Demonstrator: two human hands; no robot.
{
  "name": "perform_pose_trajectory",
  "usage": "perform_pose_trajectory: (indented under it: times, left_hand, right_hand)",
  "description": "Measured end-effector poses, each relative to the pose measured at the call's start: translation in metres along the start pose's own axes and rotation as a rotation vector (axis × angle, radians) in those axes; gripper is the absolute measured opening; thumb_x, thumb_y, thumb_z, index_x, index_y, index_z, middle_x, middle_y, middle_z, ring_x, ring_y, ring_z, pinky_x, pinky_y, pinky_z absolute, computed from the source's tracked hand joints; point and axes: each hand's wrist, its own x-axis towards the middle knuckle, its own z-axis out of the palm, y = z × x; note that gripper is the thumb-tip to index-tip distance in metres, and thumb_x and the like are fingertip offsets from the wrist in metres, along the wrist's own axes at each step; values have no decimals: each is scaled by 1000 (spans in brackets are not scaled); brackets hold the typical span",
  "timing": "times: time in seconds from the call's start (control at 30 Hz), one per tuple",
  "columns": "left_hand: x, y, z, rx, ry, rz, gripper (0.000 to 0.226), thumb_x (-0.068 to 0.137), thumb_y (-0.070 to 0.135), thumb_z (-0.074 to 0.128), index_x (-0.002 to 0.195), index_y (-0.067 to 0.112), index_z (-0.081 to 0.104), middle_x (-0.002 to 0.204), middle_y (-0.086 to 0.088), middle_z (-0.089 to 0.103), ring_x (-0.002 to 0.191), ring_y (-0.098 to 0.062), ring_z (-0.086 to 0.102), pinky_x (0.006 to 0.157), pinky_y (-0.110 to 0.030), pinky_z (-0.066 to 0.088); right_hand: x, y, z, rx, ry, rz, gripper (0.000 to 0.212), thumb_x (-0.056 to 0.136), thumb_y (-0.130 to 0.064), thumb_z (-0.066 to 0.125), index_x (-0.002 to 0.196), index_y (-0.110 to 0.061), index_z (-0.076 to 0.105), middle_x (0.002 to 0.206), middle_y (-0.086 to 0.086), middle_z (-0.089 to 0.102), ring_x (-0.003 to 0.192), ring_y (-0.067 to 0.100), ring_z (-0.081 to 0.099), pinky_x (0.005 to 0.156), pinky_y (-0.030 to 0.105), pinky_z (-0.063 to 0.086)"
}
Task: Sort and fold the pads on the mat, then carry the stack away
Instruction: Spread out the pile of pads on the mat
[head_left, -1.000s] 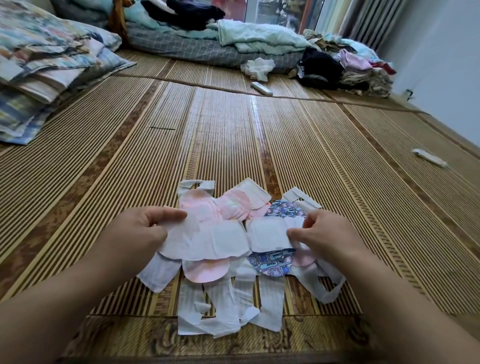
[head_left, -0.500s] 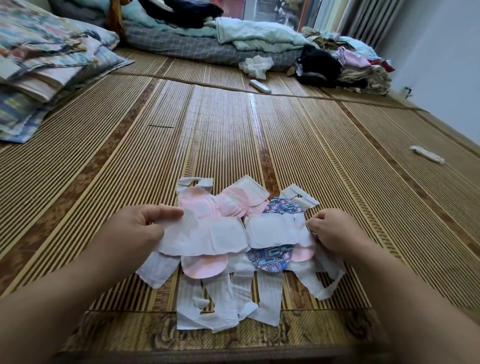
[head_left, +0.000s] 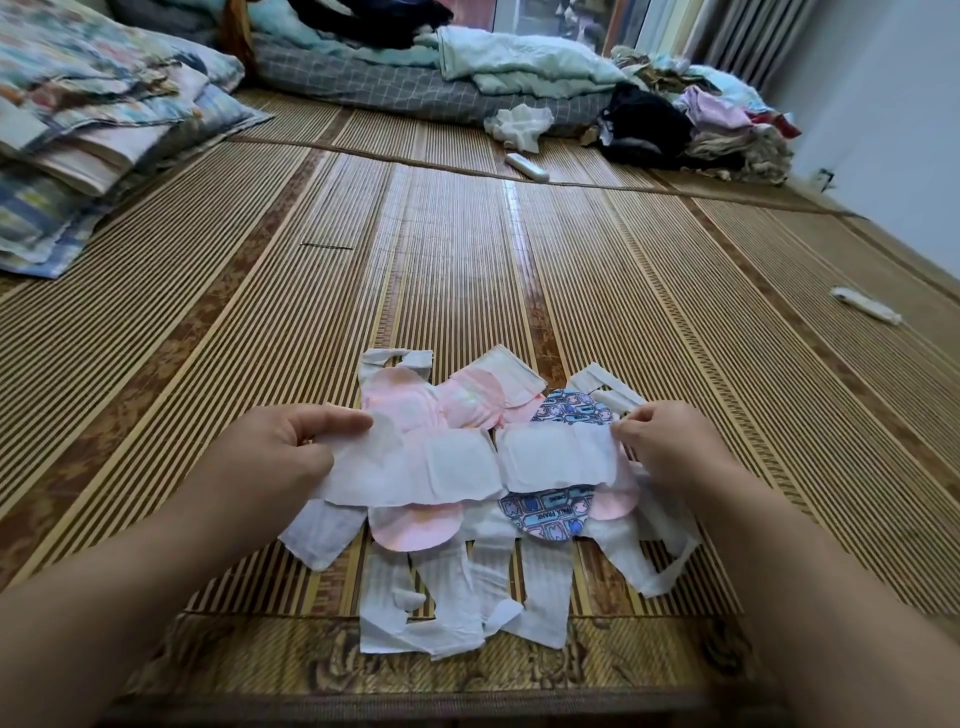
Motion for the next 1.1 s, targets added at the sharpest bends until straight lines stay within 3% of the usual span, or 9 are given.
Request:
perform_pose_trajectory:
  times: [0.07,0.17,0.27,0.4,0.5,0.6,0.73,0.87,1.1]
  left_hand:
    - [1,-1,-2,6,9,1,50,83,-4,46,85,40,69,66,23,70,33,-6,36,32,-17,28]
    - [0,-1,-3,12,19,9,48,83,-4,46,87,38,69,70,29,69,33,-5,39,31,-16,30]
    - [0,0,-2,12,33,8,46,84,-3,47,92,35,71,69,13,71,33,-5,38,31,-16,30]
    - [0,2,0,22,37,12,45,83,-4,46,98,30,72,80,10,69,33,-5,36,31,-16,30]
    - [0,4,1,18,32,13,45,83,-5,47,100,28,73,76,10,69,32,-4,35,31,-15,28]
    - [-1,6,2,18,42,11,46,82,-5,47,99,29,73,66,14,69,31,-4,34,30,-14,27]
    - [0,8,2,5,25,19,46,80,-6,47,100,27,73,54,19,65,31,-4,36,30,-13,28]
    - [3,11,4,-19,3,38,48,80,-6,46,96,31,72,69,32,68,38,-7,41,33,-16,32]
    - [5,15,12,-78,10,69,47,81,-5,47,92,34,71,64,9,71,34,-5,37,32,-16,30]
  right_hand:
    - [-2,-3,-9,47,-21,-22,30,91,-28,58,75,-5,67,59,5,52,47,13,35,43,28,28]
    - [-10,-14,-21,171,-71,-71,25,91,-27,58,75,-9,67,67,6,59,53,14,41,45,26,31]
    - [-19,-33,-19,278,-147,-119,23,91,-25,58,76,-11,67,74,3,65,58,12,50,42,18,36]
    - [-26,-54,3,238,-220,-171,21,92,-26,57,75,-16,66,70,-4,66,58,8,57,41,17,37]
    - [-27,-63,21,184,-251,-168,20,92,-26,57,76,-17,66,79,1,70,63,12,61,44,21,39]
    - [-28,-68,33,121,-246,-174,26,91,-28,58,80,-8,71,85,11,73,70,20,63,62,35,49]
    - [-29,-70,36,98,-264,-186,42,94,-43,49,85,-8,71,76,3,70,67,18,61,79,40,51]
    - [-29,-69,30,92,-218,-216,43,94,-46,46,91,-10,69,83,5,71,76,23,65,81,45,52]
    - [-28,-56,12,-4,-77,-304,25,90,-38,58,85,-15,68,80,1,68,77,19,65,71,39,55]
